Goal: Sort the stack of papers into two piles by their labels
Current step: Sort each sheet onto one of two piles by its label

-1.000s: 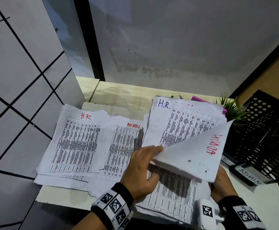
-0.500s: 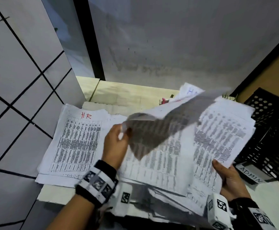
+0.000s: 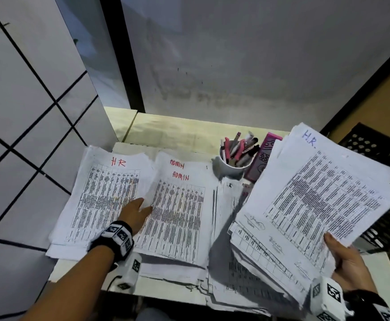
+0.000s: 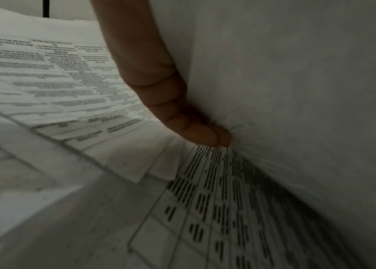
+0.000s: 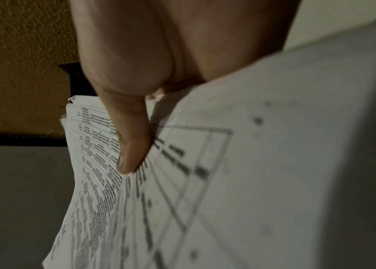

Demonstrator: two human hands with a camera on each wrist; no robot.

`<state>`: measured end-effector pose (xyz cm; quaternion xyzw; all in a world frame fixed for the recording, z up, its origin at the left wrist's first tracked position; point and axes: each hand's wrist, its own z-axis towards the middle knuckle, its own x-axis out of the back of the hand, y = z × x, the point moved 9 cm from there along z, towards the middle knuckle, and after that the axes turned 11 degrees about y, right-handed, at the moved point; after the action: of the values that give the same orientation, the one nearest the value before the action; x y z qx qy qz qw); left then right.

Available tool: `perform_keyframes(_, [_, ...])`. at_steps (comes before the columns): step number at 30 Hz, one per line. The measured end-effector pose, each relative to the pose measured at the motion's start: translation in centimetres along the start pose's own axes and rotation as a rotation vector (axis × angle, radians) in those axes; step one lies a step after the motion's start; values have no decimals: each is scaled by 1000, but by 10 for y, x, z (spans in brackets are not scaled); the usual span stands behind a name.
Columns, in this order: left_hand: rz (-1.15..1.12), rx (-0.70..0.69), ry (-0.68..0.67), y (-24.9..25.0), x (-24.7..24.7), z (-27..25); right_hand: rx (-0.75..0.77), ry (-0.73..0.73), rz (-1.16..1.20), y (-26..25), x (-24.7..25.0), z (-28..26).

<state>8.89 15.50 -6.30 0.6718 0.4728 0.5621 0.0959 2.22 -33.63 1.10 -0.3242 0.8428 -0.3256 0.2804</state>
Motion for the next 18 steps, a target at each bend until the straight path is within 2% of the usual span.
perform_keyframes(3, [71,23,-26,-2,-15,-4,-26,47,14,10,8,6])
perform_keyframes(6, [274,-13,-31,4,-21,-12,-2,17,-25,11,-3,6])
perform_keyframes(8, [367,-32,0,14,-20,-20,21,-18,-52,12,-12,5])
perform_keyframes(11, [490,-137,98,44,-22,-32,76,-61,-118,13,-21,13])
perform_keyframes(13, [322,-223,141,74,-23,-45,82,-107,-174,16,-31,13])
perform_keyframes(15, [18,-308,172,110,-19,-60,83,-132,-227,19,-42,11])
perform_keyframes(18, [-313,-351,188,153,-9,-77,85,-173,-275,23,-58,8])
